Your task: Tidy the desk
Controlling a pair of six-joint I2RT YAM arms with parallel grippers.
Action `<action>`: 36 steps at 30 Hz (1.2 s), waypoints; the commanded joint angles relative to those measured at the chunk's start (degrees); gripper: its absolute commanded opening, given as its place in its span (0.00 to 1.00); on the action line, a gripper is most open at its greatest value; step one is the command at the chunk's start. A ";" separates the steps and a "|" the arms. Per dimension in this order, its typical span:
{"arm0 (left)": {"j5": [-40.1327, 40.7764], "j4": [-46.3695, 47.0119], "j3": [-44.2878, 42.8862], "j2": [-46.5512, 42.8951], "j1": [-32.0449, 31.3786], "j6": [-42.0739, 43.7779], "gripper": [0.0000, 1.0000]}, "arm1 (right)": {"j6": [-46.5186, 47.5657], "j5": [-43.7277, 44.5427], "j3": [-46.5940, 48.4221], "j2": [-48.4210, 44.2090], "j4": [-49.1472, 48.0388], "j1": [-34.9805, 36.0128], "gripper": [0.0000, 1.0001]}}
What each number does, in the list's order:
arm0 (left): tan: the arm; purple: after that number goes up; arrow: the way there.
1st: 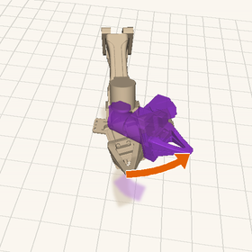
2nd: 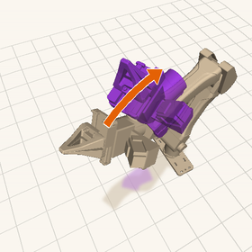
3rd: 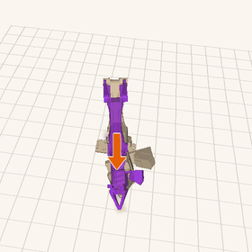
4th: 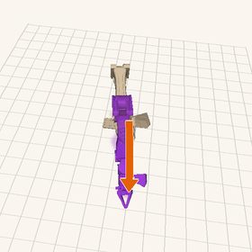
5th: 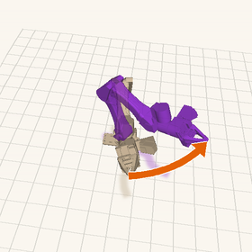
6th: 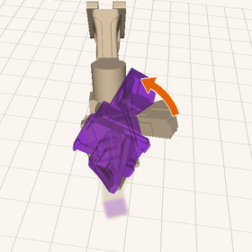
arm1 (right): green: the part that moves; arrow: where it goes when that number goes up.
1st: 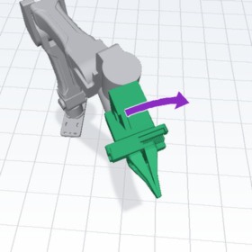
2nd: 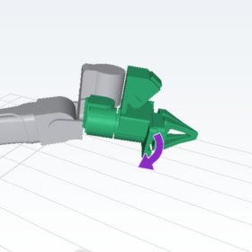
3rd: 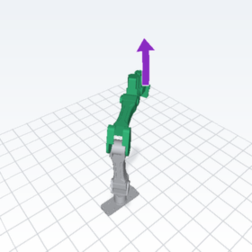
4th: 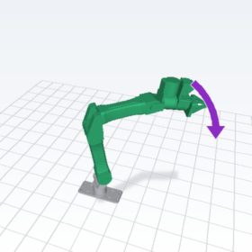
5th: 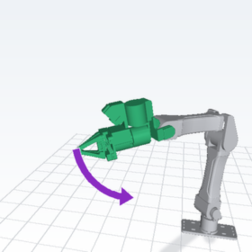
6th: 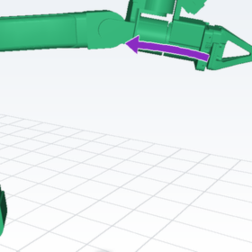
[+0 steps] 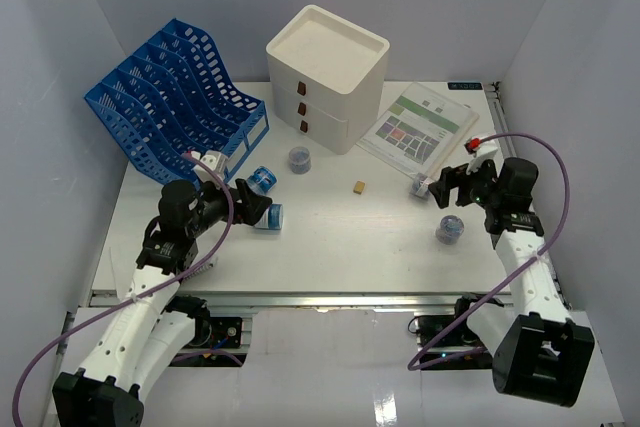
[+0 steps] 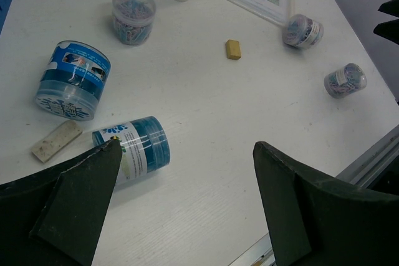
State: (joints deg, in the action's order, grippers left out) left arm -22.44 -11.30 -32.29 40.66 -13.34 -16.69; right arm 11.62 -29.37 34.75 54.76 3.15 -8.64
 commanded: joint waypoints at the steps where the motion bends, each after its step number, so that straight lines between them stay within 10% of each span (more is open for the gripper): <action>1: -3.91 3.33 0.20 1.26 -0.02 -3.18 0.98 | 8.76 -3.07 9.31 6.89 3.45 2.31 0.90; 15: -7.00 6.91 -0.14 6.18 -0.54 -9.85 0.98 | -29.15 15.90 37.48 47.14 1.17 2.58 0.86; 36: -8.63 14.24 -2.23 11.46 -3.61 -19.71 0.98 | -45.40 27.47 39.03 62.65 -4.66 1.81 0.51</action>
State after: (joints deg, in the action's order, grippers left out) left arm -29.95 -0.65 -33.80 51.62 -15.93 -33.66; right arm -29.44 -2.69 74.11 115.44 1.14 -6.14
